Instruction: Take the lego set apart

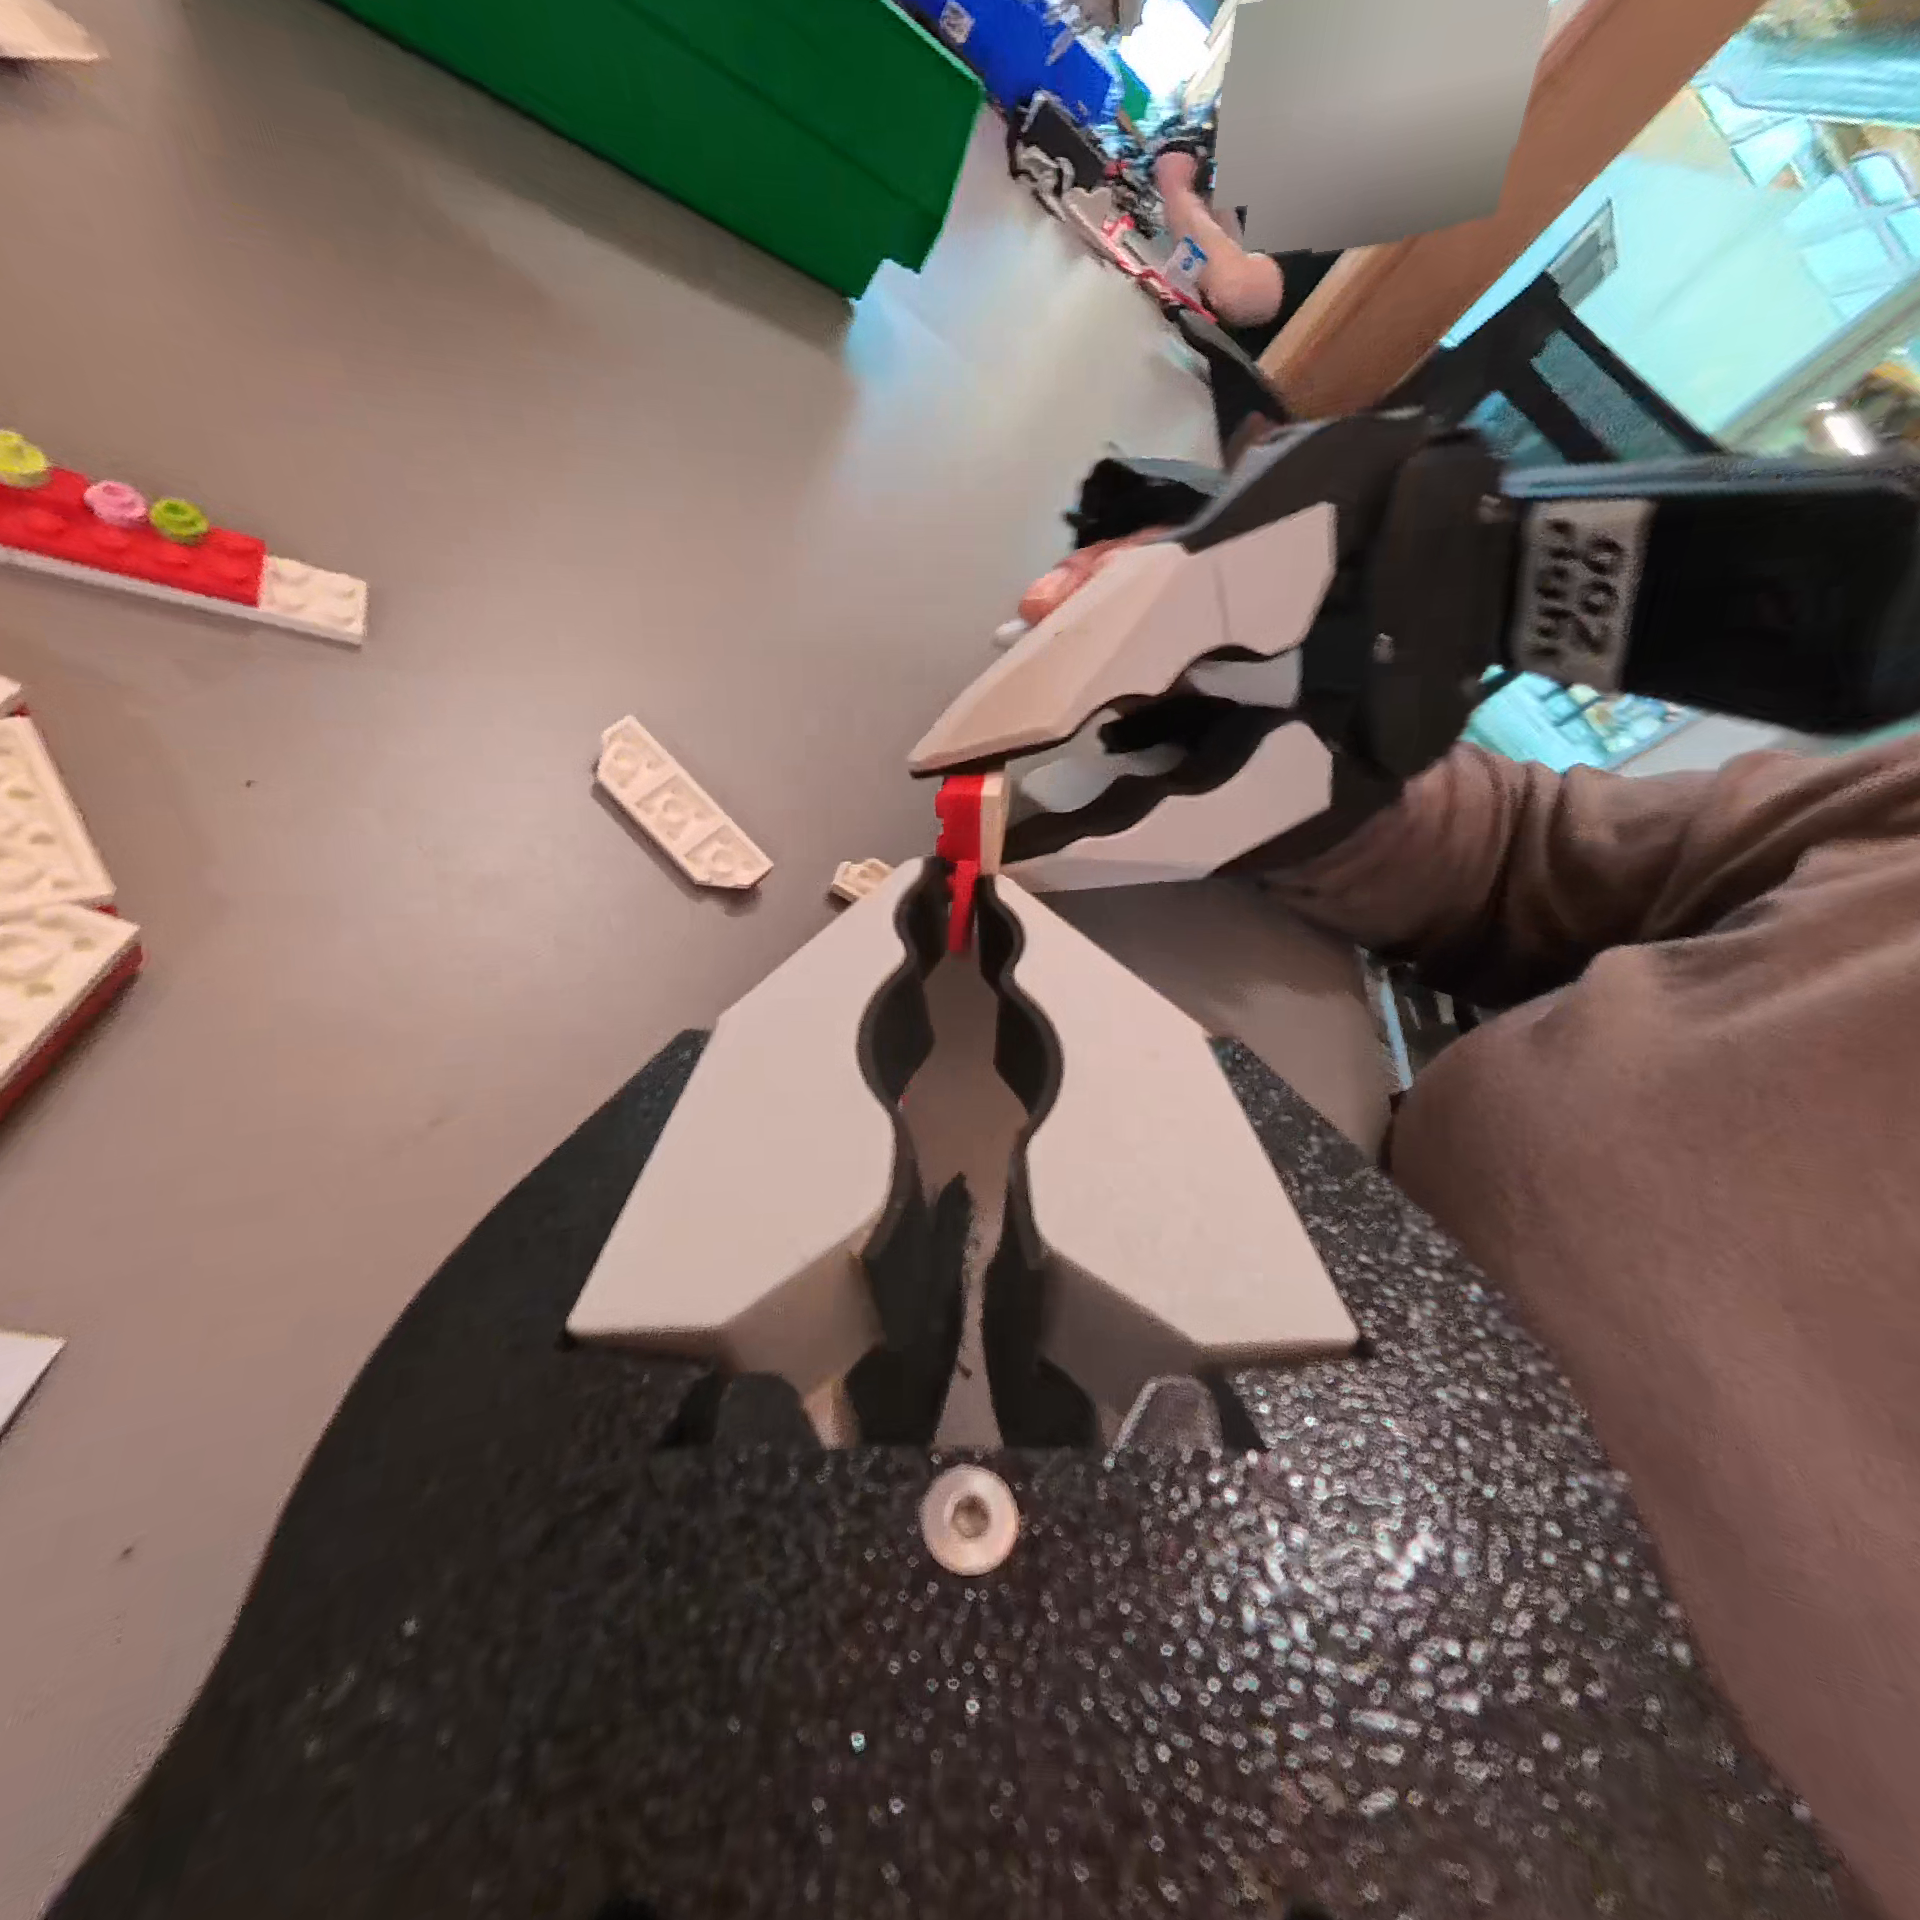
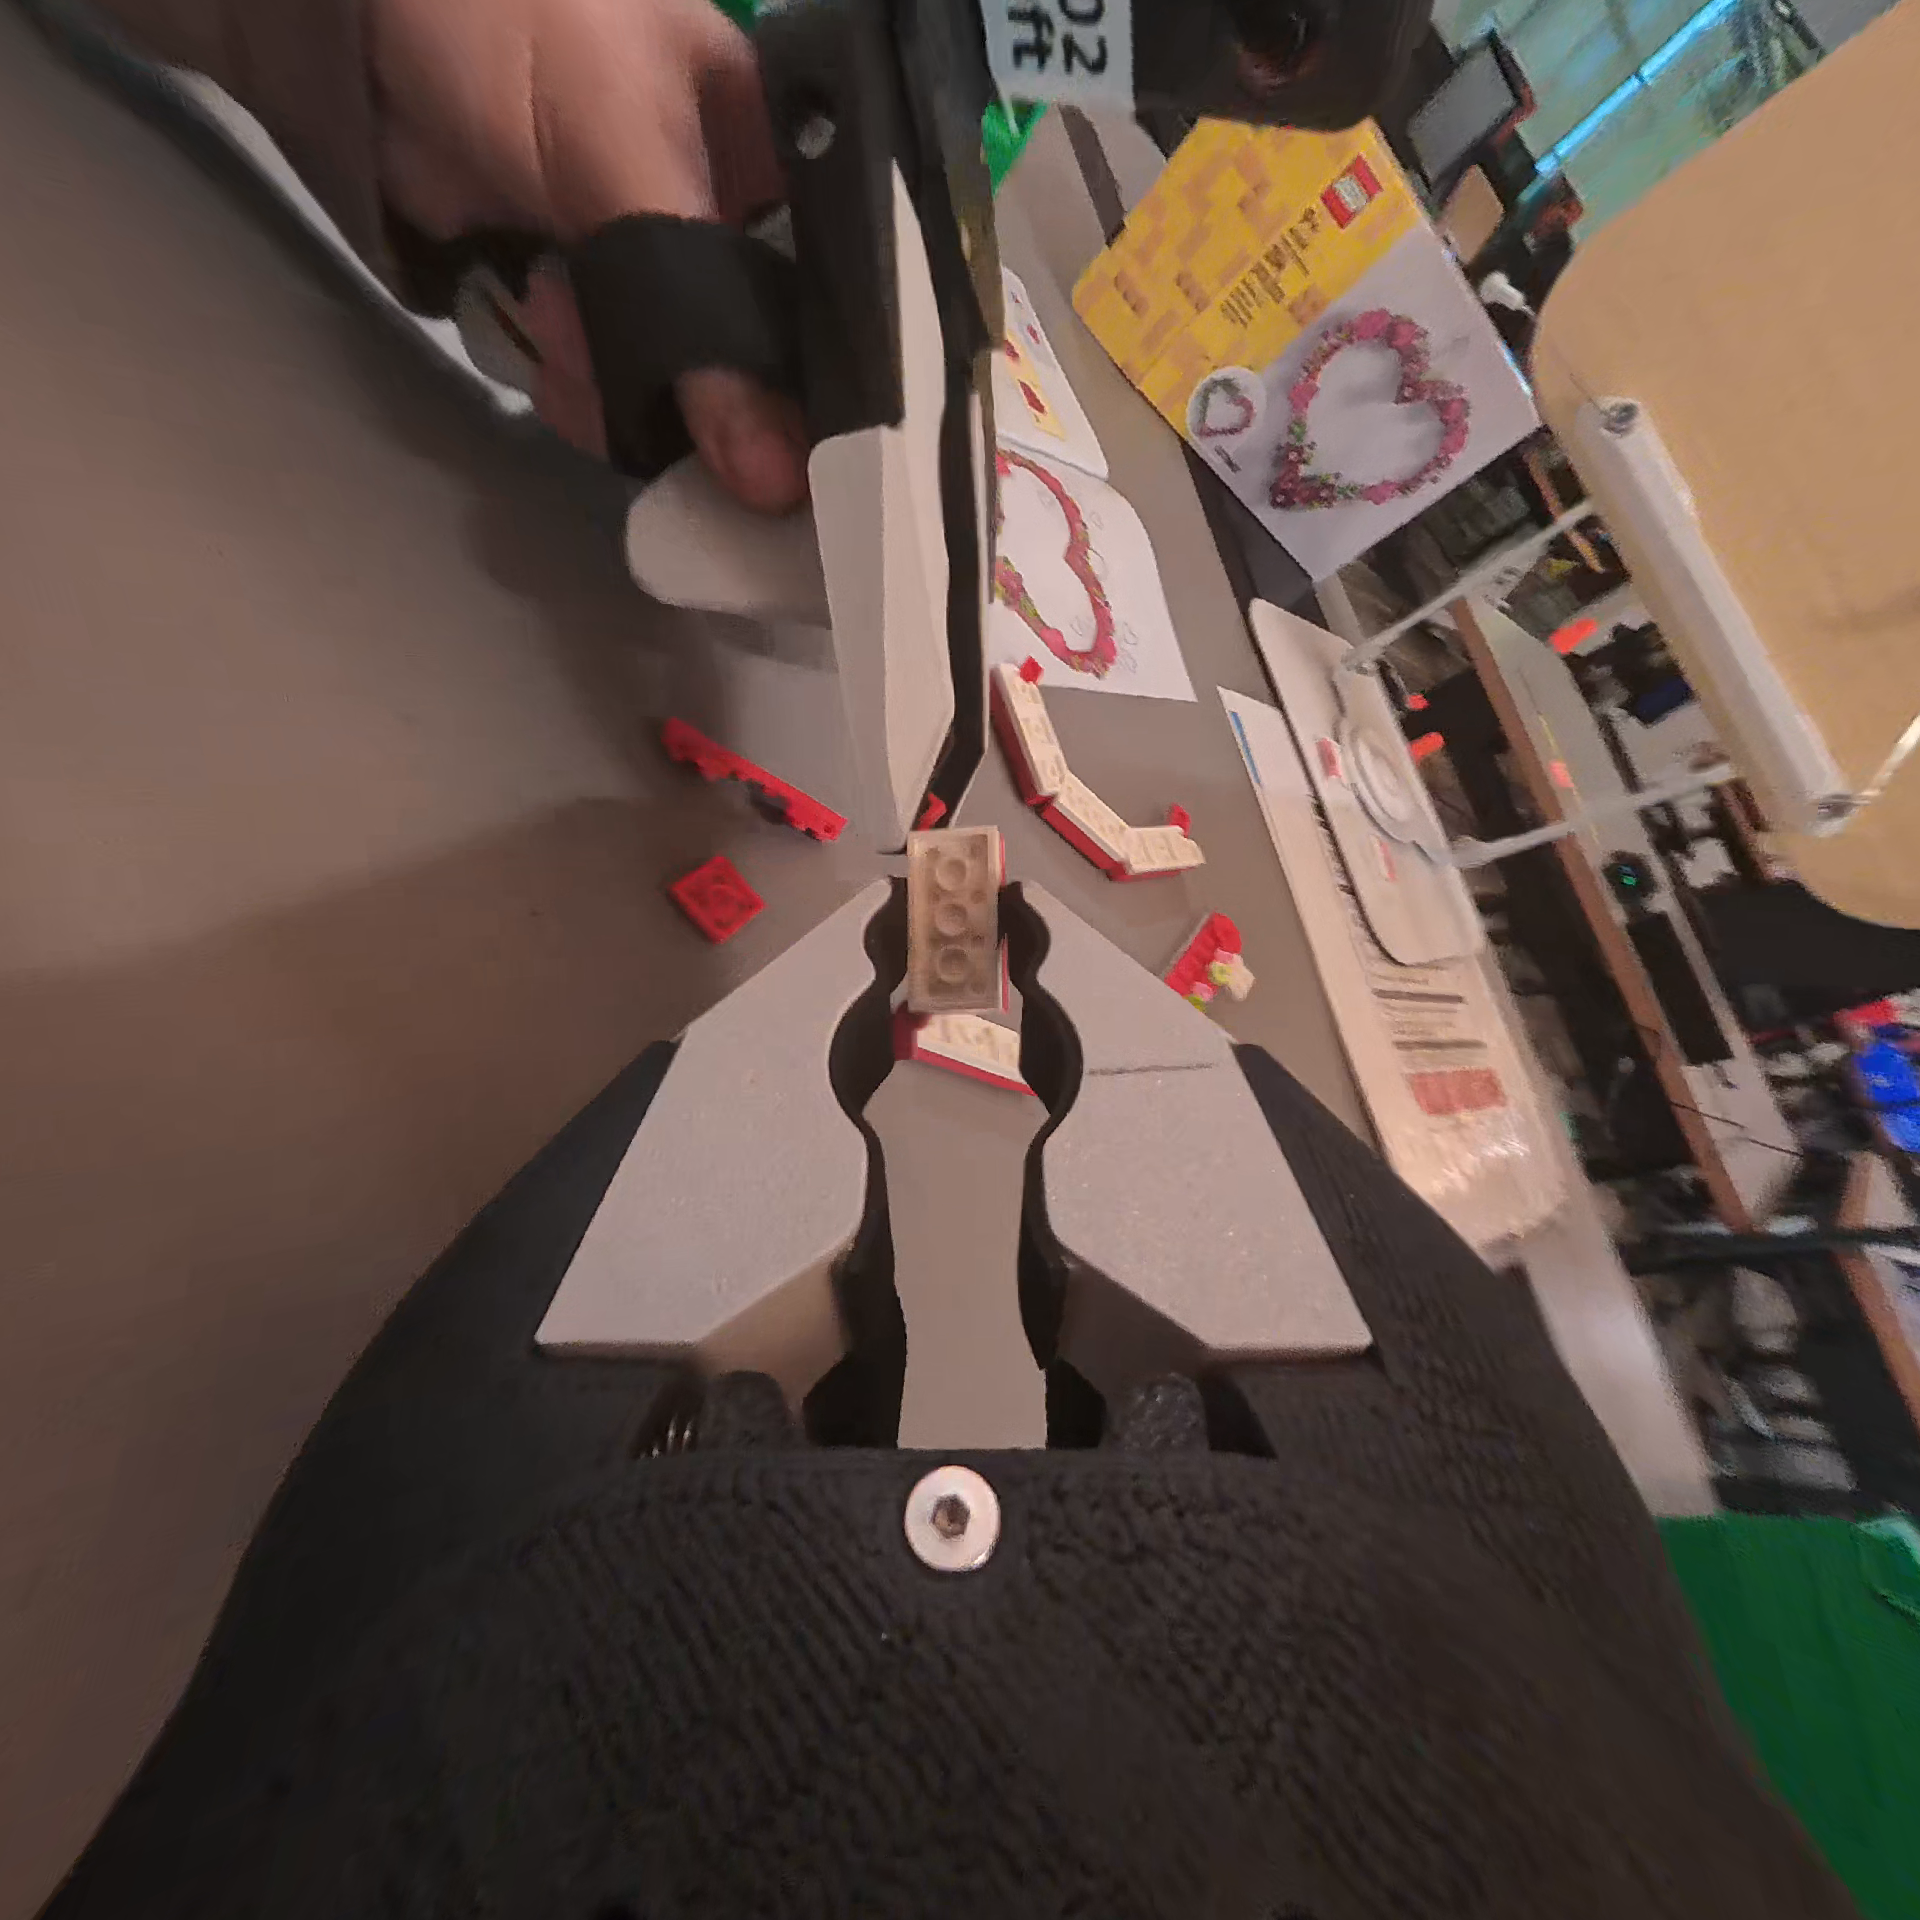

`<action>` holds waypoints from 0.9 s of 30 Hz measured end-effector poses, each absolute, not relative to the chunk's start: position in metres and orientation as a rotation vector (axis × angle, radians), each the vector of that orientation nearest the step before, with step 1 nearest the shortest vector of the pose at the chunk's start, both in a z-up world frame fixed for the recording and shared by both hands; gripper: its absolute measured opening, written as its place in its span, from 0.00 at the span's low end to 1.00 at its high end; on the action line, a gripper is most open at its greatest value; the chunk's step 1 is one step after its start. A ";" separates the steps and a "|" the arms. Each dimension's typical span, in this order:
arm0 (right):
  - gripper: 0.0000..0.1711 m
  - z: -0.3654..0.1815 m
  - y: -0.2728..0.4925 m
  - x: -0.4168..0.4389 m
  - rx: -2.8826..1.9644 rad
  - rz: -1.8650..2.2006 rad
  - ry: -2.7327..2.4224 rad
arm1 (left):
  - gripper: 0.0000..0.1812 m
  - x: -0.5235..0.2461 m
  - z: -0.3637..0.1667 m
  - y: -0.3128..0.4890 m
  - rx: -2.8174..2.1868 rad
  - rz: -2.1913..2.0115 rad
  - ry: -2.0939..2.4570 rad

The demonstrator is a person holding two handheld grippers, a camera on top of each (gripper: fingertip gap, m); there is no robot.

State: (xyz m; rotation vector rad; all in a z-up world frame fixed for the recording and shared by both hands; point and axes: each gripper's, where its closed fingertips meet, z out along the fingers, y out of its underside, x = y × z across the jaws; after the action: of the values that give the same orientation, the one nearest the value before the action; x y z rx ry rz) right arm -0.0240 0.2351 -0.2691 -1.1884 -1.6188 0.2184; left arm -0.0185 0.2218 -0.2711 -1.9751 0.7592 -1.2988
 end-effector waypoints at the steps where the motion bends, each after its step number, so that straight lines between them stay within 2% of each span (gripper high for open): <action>1: 0.10 -0.271 0.236 -0.025 -1.182 0.153 -1.631 | 0.02 -0.020 -0.275 0.224 -1.998 -1.261 0.755; 6: 0.09 -0.282 0.238 -0.025 -1.226 0.006 -1.691 | 0.02 -0.022 -0.286 0.225 -2.014 -1.062 0.862; 9: 0.09 -0.291 0.234 -0.022 -1.435 0.356 -1.674 | 0.02 -0.019 -0.293 0.221 -1.989 -0.899 0.989; 13: 0.09 -0.294 0.229 -0.017 -1.622 0.823 -1.578 | 0.03 -0.013 -0.292 0.219 -1.961 -0.911 1.026; 22: 0.10 -0.295 0.215 -0.005 -1.719 1.282 -1.548 | 0.03 -0.005 -0.299 0.208 -1.933 -0.871 1.133; 24: 0.05 -0.291 0.213 -0.003 -1.727 1.379 -1.522 | 0.02 -0.004 -0.300 0.208 -1.921 -0.866 1.140; 27: 0.05 -0.291 0.215 -0.004 -1.722 1.349 -1.529 | 0.02 -0.005 -0.299 0.209 -1.935 -0.864 1.127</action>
State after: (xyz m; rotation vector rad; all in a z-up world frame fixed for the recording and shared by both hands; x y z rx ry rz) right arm -0.0038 0.2149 -0.2909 -1.7224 -1.5288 1.3490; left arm -0.0047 0.2092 -0.2994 -1.9354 1.1266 -0.8640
